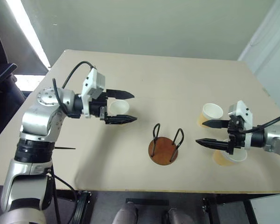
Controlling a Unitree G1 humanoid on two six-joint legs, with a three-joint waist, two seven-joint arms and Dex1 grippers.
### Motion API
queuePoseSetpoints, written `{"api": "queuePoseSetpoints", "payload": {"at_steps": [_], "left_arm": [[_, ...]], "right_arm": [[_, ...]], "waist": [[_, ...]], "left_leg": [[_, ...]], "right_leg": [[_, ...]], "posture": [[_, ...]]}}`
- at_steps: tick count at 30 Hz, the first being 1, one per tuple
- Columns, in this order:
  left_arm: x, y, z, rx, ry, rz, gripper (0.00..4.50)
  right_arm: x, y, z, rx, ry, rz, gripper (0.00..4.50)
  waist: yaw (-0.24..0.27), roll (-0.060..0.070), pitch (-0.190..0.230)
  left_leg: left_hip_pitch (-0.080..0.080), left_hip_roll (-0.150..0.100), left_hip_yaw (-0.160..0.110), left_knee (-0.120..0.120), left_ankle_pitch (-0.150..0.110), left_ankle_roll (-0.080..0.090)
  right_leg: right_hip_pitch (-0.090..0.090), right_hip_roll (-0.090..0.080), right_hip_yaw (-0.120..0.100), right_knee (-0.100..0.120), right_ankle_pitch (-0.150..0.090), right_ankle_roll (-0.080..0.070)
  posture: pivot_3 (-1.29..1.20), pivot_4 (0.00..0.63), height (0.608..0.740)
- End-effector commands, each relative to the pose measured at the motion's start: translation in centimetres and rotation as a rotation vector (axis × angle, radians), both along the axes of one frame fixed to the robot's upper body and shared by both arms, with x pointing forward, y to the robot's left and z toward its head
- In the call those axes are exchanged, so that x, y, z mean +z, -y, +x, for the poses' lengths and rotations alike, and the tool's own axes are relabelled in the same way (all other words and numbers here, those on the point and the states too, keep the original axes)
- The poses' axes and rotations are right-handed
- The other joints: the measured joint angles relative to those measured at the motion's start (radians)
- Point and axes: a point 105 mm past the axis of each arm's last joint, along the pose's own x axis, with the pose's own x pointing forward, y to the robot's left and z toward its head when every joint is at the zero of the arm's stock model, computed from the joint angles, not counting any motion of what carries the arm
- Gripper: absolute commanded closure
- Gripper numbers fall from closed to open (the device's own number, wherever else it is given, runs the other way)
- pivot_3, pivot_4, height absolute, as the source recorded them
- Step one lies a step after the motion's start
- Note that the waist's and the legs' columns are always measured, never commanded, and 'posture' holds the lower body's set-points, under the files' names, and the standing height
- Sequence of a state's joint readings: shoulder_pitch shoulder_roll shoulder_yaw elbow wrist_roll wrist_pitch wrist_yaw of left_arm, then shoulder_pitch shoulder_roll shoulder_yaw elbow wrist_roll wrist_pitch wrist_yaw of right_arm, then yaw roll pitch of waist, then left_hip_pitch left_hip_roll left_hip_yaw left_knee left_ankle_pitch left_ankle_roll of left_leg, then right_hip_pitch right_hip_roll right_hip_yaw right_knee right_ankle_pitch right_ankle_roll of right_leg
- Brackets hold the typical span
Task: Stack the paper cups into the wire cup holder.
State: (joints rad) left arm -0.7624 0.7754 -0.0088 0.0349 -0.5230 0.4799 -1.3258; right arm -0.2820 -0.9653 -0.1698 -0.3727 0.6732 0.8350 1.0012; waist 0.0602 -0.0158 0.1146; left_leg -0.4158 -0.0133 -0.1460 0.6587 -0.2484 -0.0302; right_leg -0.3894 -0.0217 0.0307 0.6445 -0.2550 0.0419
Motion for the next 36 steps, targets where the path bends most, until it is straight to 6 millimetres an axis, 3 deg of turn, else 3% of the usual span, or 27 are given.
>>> {"api": "queuePoseSetpoints", "payload": {"at_steps": [1,16,36], "left_arm": [[1.9,-0.1,-0.6,-0.014,0.075,-0.008,0.00],[1.9,0.1,-0.5,-0.010,0.072,-0.023,0.00],[1.9,0.4,-0.5,-0.011,0.075,-0.023,0.00]], "right_arm": [[0.6,-0.5,-0.2,0.032,0.037,-0.016,0.02],[0.6,-1.1,0.1,0.042,0.059,-0.043,0.02],[-0.2,-4.3,1.7,0.123,0.103,-0.064,0.02]], "waist": [[0.000,0.000,0.000],[0.000,0.000,0.000],[0.000,0.000,0.000]], "left_leg": [[0.000,0.000,0.000,0.000,0.000,0.000],[0.000,0.000,0.000,0.000,0.000,0.000],[0.000,0.001,0.000,0.004,0.000,0.001]], "right_leg": [[0.000,0.000,0.000,0.000,0.000,0.000],[0.000,0.000,0.000,0.000,0.000,0.000],[0.000,0.000,0.000,0.000,0.000,0.000]], "posture": [[0.00,0.150,0.740],[0.00,0.150,0.740],[0.00,0.150,0.740]]}}
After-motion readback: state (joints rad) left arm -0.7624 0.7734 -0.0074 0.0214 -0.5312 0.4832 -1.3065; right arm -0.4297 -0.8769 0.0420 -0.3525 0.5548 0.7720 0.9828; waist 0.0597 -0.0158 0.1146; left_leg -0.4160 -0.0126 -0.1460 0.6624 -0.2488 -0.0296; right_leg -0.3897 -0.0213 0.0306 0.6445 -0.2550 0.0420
